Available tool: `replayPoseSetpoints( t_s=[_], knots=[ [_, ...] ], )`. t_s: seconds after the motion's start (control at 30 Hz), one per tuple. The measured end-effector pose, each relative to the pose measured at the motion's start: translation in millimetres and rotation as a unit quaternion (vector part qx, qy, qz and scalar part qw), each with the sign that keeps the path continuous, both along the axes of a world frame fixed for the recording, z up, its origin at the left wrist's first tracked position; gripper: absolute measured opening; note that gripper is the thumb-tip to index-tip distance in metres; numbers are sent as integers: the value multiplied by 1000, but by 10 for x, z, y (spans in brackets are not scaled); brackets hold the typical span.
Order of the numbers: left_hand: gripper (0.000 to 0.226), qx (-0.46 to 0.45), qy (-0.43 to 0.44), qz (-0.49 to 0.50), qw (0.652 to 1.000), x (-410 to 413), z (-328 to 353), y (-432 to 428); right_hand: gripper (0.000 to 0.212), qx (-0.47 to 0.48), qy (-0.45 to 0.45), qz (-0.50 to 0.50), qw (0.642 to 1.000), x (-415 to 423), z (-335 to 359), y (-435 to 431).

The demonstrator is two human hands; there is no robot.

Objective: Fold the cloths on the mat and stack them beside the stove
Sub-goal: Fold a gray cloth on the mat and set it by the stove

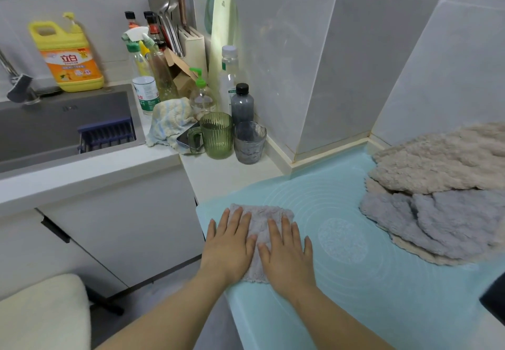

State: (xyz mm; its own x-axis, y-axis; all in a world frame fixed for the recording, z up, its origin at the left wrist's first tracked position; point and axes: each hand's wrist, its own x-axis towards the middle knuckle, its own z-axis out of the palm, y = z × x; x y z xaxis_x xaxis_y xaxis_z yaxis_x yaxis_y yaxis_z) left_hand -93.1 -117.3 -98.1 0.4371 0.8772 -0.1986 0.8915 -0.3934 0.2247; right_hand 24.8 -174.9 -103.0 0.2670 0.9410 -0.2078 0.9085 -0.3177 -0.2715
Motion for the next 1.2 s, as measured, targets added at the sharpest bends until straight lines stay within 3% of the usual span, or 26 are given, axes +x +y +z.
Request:
replayPoseSetpoints(
  t_s=[0.1,0.2,0.27,0.37,0.47,0.6,0.7,0.8,0.9,1.0,1.2],
  knots=[
    [54,11,-4,7,1000,2,-26,9,92,-13,7,4,1000,11,17,16],
    [53,51,15,41,998,33,-3,-49,62,-28,20,4,999,28,59,29],
    [55,59,13,72,996,61,41,-107,57,-27,34,7,999,51,86,17],
    [72,9,-49,142,989,49,128,-116,56,22,62,-23,998,54,111,-5],
    [89,-100,-139,215,961,1,186,-9,66,93,103,-107,985,-62,161,-12],
    [70,-266,-259,286,884,-37,316,118,88,94,277,-277,915,-112,261,-20],
    [55,-339,-338,290,828,-29,447,109,64,71,411,-335,845,-27,344,-112],
    [41,-397,-390,258,790,55,611,-16,37,105,553,-367,740,110,464,-336],
    [38,-455,-416,203,761,223,744,-198,35,131,641,-372,659,309,576,-600],
    [41,-481,-427,154,750,504,785,-435,29,158,661,-372,632,556,688,-947],
    [40,-494,-426,51,756,1302,855,-1381,14,258,615,-415,619,1094,874,-2128]
  ],
)
